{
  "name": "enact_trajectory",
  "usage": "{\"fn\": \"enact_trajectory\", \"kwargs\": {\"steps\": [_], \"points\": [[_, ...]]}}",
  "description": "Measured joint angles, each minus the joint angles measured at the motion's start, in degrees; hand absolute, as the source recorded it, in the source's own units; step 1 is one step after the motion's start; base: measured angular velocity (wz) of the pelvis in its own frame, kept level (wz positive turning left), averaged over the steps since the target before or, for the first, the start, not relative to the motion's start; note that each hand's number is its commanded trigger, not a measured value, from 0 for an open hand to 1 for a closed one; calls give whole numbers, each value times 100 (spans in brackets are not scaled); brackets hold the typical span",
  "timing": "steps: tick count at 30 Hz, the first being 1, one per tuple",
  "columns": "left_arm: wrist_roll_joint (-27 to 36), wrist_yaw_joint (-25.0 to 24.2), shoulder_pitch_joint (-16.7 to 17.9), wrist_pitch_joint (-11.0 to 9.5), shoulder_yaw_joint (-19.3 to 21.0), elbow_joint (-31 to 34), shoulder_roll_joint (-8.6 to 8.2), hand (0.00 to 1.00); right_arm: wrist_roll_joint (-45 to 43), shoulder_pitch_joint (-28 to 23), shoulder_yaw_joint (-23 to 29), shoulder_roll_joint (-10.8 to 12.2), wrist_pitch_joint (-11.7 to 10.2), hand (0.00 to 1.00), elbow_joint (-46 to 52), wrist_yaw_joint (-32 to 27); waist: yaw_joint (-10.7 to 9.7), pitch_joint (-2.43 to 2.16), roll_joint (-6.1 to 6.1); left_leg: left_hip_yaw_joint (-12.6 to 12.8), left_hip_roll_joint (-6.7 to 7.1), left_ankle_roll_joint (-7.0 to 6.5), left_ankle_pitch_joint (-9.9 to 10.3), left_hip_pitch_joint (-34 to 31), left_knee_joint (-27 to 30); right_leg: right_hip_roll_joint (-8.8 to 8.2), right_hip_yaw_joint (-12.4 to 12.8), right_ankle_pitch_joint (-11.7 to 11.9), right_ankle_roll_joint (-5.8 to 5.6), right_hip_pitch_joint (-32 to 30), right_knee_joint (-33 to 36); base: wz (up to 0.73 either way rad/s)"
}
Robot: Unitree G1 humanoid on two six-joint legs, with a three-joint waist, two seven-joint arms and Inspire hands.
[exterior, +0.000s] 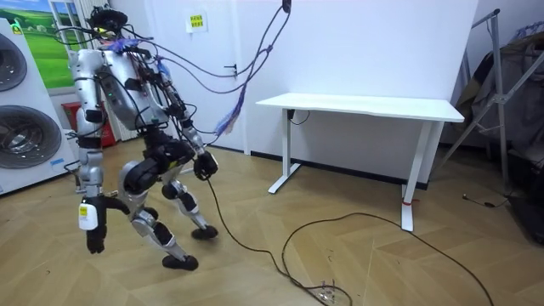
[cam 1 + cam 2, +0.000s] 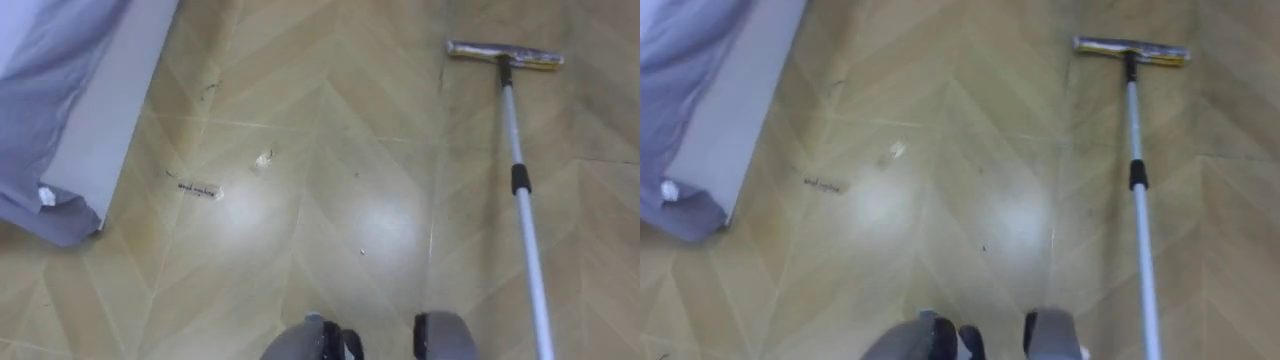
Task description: Mop floor
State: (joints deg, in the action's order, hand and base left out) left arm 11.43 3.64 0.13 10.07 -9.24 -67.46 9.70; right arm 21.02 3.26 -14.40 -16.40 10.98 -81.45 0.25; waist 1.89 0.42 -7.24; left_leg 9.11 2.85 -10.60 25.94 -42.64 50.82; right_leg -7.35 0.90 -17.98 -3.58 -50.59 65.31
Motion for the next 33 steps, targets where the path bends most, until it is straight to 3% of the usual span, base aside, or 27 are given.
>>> {"fn": "enact_trajectory", "kwargs": {"steps": [2,3,4,6,7,9,10,11,12,13,14,15,16,17,18,20,21,22,23,24,25,26,28,29,30,32,33], "points": [[3,-13,96,50,8,-8,-31,0,1,3,2,84,5,100,13,-53,30,51,85,5,2,76,39,277,-194,29,-192,34,78,209,-1300,-12],[2,-12,145,67,8,-6,-8,0,-9,15,2,91,25,100,14,-48,45,57,124,5,-5,110,63,338,-221,37,-288,106,164,255,-1510,-10],[16,-7,268,114,6,6,33,0,-82,88,12,63,78,100,19,-27,83,39,180,-49,-44,194,113,427,-247,90,-442,120,166,337,-1678,-26],[31,-5,379,264,25,14,80,0,-115,314,39,-45,251,100,-1,13,324,41,313,-201,-115,315,170,583,-279,147,-704,100,343,539,-1767,-45],[35,-2,415,380,91,47,122,0,-159,583,48,-146,363,100,-53,86,441,48,406,-367,-126,414,183,586,-64,134,-898,-2,467,626,-1744,-33],[232,17,436,403,106,112,234,0,-301,1093,110,-366,465,100,-113,227,558,65,522,-386,-260,872,-142,153,960,152,-948,-264,613,637,-1514,-17],[580,73,476,363,53,213,400,0,-321,1453,97,-468,465,100,-95,274,677,82,720,-353,-412,1071,-748,-246,1770,189,-867,-431,682,596,-1270,-22],[759,112,540,324,-22,369,562,0,-322,1790,89,-589,454,100,-28,357,813,94,944,-320,-468,1128,-1585,-669,2406,210,-760,-542,745,541,-1106,-27],[834,129,552,307,-44,450,622,0,-302,1961,82,-671,452,100,47,417,883,139,1046,-323,-502,1138,-2154,-900,2692,232,-705,-576,778,537,-1052,-22],[868,128,595,281,-132,595,702,0,-227,2187,14,-838,422,100,168,502,969,191,1164,-347,-518,1247,-3336,-1372,3103,240,-687,-630,847,548,-1004,-7],[904,115,602,251,-218,607,710,0,-121,2465,-19,-1019,400,100,166,617,1065,207,1200,-454,-528,1263,-3482,-1813,3522,251,-699,-718,902,551,-917,0],[908,98,609,249,-251,609,711,0,-57,2515,-19,-1084,401,100,168,669,1122,224,1224,-473,-557,1252,-3263,-2011,3742,252,-697,-772,911,553,-863,0],[890,51,714,246,-255,634,706,0,-21,2619,0,-1087,399,100,184,719,1157,244,1251,-443,-637,1207,-2722,-2226,3743,269,-697,-855,897,621,-838,4],[853,-41,818,262,-256,682,697,0,50,2622,-4,-1081,416,100,215,758,1160,250,1238,-394,-661,1149,-2324,-2164,3125,274,-694,-925,797,743,-865,9],[817,-95,871,263,-256,690,696,0,105,2568,-4,-1069,418,100,250,761,1161,250,1226,-368,-652,1147,-2187,-2044,2615,269,-690,-983,758,815,-876,14],[691,-296,940,270,-232,634,687,0,384,2127,-51,-1049,380,100,293,785,1139,214,1030,-373,-600,1038,-1784,-1244,222,235,-749,-1274,633,1152,-966,18],[689,-329,911,266,-227,580,687,0,460,1963,-61,-1032,357,100,298,796,1105,199,985,-342,-579,964,-1588,-1107,-70,191,-781,-1348,582,1240,-1015,52],[665,-395,752,278,-213,412,661,0,579,1540,-62,-1016,310,100,294,812,994,127,870,-261,-471,728,-1286,-981,-208,21,-927,-1425,451,1420,-1104,77],[633,-420,562,304,-106,316,598,0,629,1127,-52,-978,254,100,184,803,906,78,763,-192,-337,506,-1126,-888,-182,-60,-837,-1485,330,1561,-1059,82],[634,-412,519,315,-36,303,565,0,642,953,-66,-949,235,100,93,798,884,70,733,-136,-272,448,-1036,-816,-167,-110,-742,-1452,290,1563,-914,60],[635,-375,400,301,46,290,472,0,600,625,-67,-897,222,100,-59,777,829,52,630,-111,-111,328,-892,-646,-109,-170,-559,-1249,196,1518,-493,40],[636,-304,356,223,134,317,351,0,558,271,-68,-825,206,100,-125,666,702,-40,474,-113,4,246,-714,-468,-76,-175,-357,-876,132,1425,-75,31],[642,-215,323,149,159,329,207,0,498,-127,-69,-679,171,100,-127,529,491,-111,323,-137,111,176,-524,-203,-113,-159,-158,-321,58,1366,350,14],[636,-171,286,90,160,333,151,0,477,-305,-69,-541,84,100,-111,440,382,-116,233,-214,194,160,-432,-20,-174,-146,-65,-107,43,1337,516,0],[637,-152,271,61,161,335,140,0,442,-357,-68,-451,52,100,-108,393,331,-89,236,-239,220,159,-400,62,-211,-125,-41,-88,52,1293,562,-27],[638,-46,278,-4,180,346,27,0,306,-397,-67,-231,-42,100,-71,186,196,-15,172,-521,293,211,-345,298,-400,39,-18,-238,84,931,364,-54],[640,-11,285,-5,181,346,-24,0,270,-396,-69,-202,-51,100,-30,114,188,-7,146,-586,293,226,-348,349,-472,79,-21,-304,79,837,177,-59]]}}
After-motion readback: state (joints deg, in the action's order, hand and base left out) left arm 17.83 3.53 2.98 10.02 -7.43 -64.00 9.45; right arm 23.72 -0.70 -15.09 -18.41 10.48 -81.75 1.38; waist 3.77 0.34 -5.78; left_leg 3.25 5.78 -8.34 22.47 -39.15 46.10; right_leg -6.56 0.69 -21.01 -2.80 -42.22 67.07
